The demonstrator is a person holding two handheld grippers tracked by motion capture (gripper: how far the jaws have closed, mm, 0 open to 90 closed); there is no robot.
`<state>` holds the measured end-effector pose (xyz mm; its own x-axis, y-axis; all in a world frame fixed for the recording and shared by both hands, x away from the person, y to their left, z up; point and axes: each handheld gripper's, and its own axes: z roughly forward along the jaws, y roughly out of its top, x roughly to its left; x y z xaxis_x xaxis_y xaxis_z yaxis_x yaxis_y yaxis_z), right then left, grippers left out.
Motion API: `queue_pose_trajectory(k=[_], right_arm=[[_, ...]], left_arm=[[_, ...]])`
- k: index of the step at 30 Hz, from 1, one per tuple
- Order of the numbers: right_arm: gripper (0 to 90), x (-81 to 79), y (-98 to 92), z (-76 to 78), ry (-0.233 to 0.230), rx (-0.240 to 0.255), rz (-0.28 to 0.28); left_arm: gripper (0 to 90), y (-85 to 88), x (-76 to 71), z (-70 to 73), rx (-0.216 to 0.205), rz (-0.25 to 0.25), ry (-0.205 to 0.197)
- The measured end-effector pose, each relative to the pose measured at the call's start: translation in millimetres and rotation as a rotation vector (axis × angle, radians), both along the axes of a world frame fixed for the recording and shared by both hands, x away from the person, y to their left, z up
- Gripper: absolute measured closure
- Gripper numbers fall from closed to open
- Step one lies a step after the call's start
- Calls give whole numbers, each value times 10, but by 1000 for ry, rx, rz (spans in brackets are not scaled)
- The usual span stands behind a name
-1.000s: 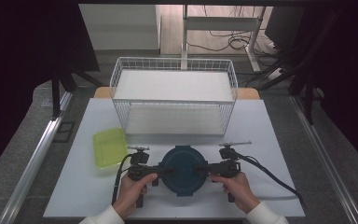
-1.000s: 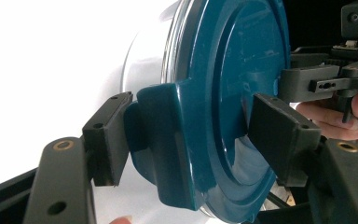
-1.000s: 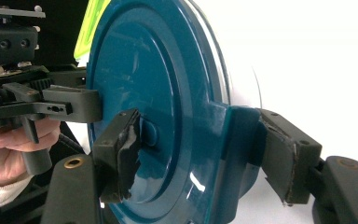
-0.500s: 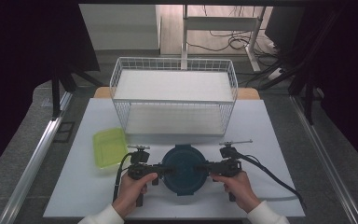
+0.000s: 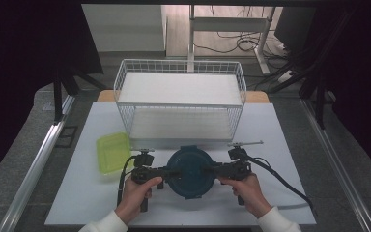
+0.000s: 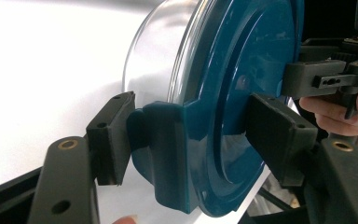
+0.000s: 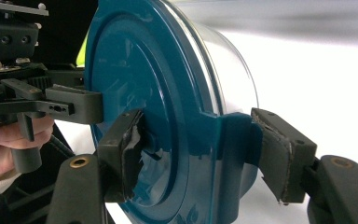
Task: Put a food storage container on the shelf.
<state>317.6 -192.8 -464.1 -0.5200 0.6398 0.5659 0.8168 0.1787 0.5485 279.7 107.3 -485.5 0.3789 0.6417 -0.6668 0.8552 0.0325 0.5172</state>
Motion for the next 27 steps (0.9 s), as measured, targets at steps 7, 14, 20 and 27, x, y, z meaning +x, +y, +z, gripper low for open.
queue_pose_trajectory(k=[7,14,20,27], right_arm=[[360,35,41,107,-33,-1,8],[359,67,48,229,-62,7,2],[359,104,77,340,-75,18,-5],[359,163,112,536,-112,20,-9]], left_arm=[[341,32,40,106,-4,2,-23],[341,46,96,240,4,-4,-49],[339,73,147,374,12,-2,-66],[338,111,224,571,7,-2,-90]])
